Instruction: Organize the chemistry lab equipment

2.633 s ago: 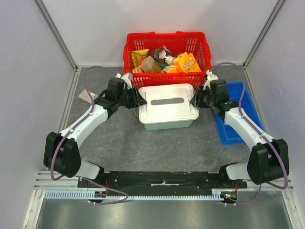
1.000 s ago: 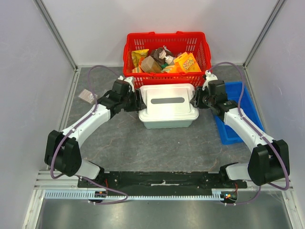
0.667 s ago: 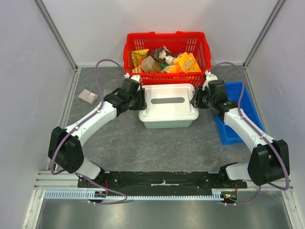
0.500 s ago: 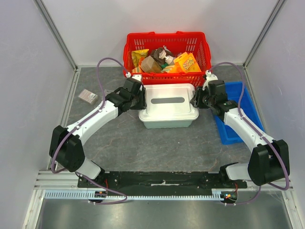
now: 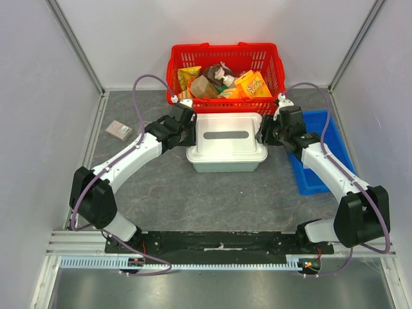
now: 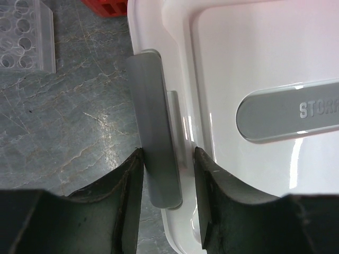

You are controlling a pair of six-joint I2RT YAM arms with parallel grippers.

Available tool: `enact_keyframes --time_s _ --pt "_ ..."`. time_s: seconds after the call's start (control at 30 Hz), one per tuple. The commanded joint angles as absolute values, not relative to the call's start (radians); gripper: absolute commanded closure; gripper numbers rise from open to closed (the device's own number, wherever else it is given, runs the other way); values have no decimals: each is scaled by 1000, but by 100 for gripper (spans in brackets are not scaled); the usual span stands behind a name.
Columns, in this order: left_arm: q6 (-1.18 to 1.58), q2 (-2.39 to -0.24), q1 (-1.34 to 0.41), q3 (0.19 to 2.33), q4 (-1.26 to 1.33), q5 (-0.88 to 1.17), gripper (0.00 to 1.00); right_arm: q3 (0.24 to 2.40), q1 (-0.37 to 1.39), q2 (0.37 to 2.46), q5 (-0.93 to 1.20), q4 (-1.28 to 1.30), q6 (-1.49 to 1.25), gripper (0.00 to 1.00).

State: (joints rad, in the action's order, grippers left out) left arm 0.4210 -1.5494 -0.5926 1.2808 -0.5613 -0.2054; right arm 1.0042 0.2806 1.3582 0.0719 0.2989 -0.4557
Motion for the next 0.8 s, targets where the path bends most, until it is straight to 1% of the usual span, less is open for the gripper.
enact_keyframes --time_s 0.0,0.1,0.17,0.27,0.3,0.33,0.37,0.43,0.47,0.6,0.67,0.77 --pt "387 -1580 -612 1322 -632 -215 68 1101 314 1373 114 353 -499 35" --pt "387 -1569 -609 1347 -658 -210 65 1140 311 1371 95 393 -497 30" --pt "388 -1560 -611 1364 -679 -209 60 1160 308 1358 75 416 -491 27" --pt "388 -1540 -611 1394 -715 -198 43 1207 307 1336 51 477 -466 17" --pt "388 -1529 -612 1403 -722 -192 40 1224 307 1327 48 494 -456 13" --pt "388 -1514 -612 1414 -727 -186 34 1244 305 1316 48 518 -443 7" --pt "387 -1500 -611 1428 -736 -180 25 1261 307 1304 52 540 -427 2" --pt "380 -1461 -611 1460 -750 -164 8 1301 305 1275 58 596 -393 2" --pt "374 -1442 -612 1476 -752 -155 7 1314 305 1257 57 623 -382 2" --pt "347 -1330 -611 1503 -724 -98 5 1325 305 1146 55 670 -354 2" --pt "324 -1266 -612 1485 -687 -46 5 1321 304 1080 34 673 -380 2" --pt "313 -1143 -612 1424 -620 21 5 1298 304 973 58 663 -387 2"
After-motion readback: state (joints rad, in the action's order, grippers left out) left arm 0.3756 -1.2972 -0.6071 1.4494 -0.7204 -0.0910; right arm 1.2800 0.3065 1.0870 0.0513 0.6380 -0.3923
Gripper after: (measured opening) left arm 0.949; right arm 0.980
